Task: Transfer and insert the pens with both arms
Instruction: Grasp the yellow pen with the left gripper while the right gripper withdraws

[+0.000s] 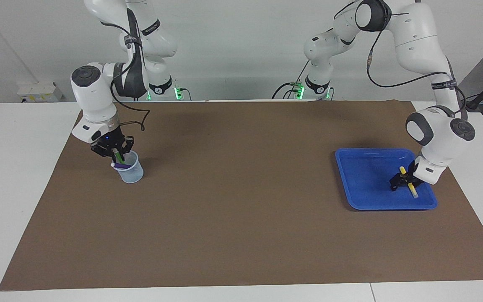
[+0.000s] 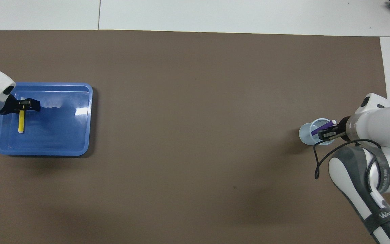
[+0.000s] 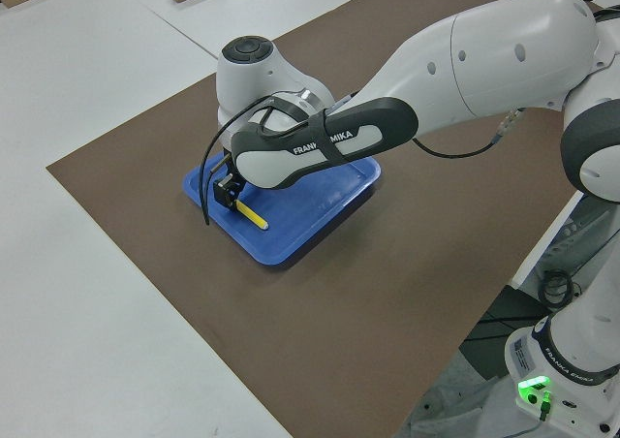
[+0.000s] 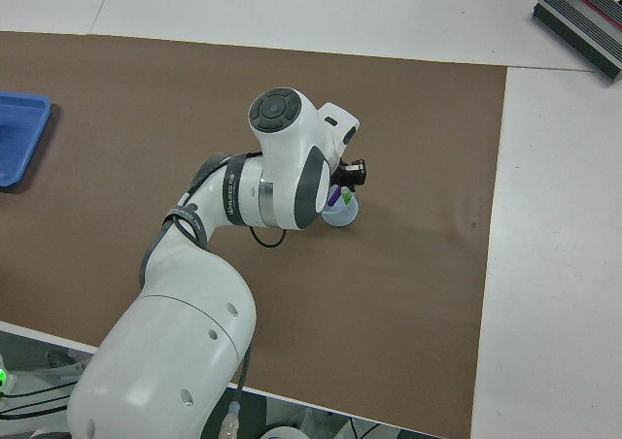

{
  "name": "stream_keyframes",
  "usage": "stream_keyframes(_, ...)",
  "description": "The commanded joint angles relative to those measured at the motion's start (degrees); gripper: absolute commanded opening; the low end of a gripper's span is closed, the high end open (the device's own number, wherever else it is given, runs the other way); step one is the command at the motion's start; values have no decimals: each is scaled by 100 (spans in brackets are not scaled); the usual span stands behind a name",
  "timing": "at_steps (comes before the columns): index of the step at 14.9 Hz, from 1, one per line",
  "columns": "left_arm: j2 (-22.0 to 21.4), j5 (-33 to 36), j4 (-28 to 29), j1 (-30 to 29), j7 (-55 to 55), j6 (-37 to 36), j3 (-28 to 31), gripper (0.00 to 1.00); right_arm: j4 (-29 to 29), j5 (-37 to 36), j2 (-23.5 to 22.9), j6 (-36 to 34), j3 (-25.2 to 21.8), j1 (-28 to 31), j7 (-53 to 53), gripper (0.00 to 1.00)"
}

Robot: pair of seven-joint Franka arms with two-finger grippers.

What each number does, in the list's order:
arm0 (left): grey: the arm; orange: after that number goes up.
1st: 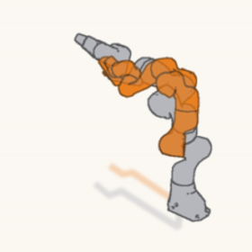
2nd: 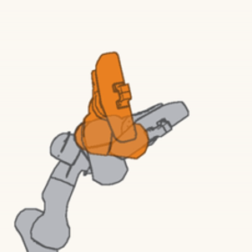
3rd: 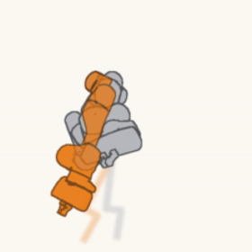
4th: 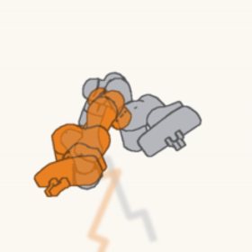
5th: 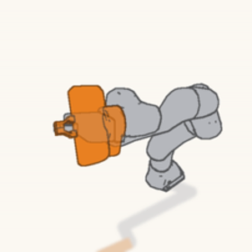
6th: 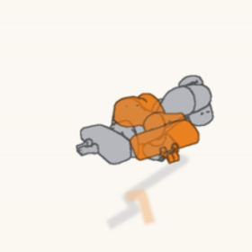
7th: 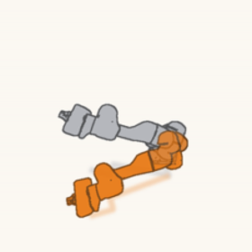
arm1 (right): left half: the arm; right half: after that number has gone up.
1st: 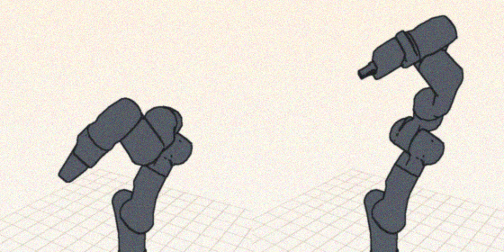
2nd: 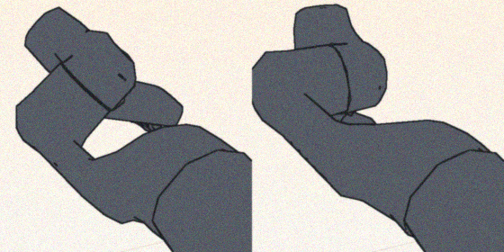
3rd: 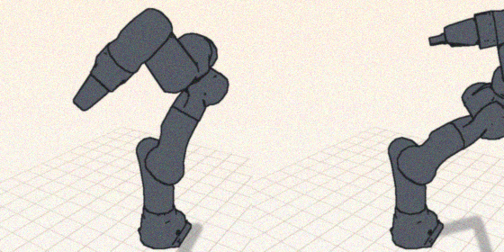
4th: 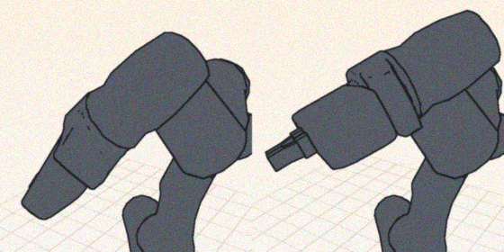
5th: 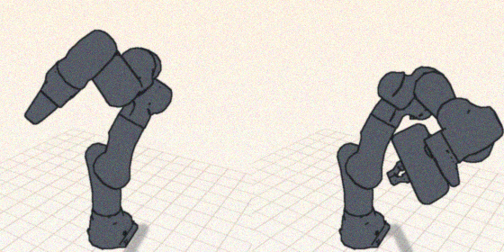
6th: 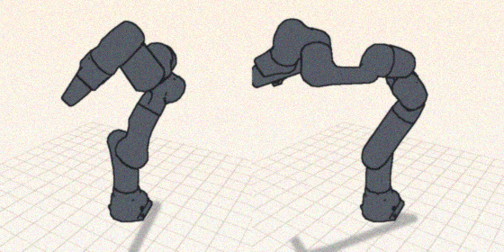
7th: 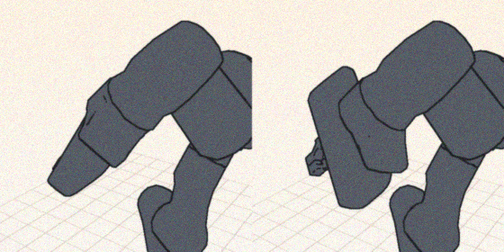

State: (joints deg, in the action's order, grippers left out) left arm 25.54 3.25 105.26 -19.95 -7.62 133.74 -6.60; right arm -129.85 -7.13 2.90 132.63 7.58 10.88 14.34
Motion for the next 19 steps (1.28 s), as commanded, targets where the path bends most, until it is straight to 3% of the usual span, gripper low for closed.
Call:
stream_keyframes(1, -22, -123, 73, -26, -108, -41, 1, 41, 91, -113, -8, -167, 59, 37, -98, 100)
stream_keyframes(3, -22, -132, 21, 0, -90, -181, 1, 31, 143, -113, 35, -351, 68, 20, -98, 100)
stream_keyframes(6, -31, -132, 12, 0, -81, -322, 10, 0, 310, -96, 202, -904, 86, -129, -133, 100)
stream_keyframes(11, -40, -342, -67, 35, -37, -506, 27, 0, 601, -16, 369, -1582, 182, -130, -133, 100)
stream_keyframes(14, 12, -431, -549, 62, 286, -1102, 27, 0, 715, 141, 492, -1854, 217, -130, -133, 100)
stream_keyframes(19, -110, -597, -762, 509, 2514, -1658, 1, 0, 1083, 1168, 730, -2521, 349, -130, -116, 100)
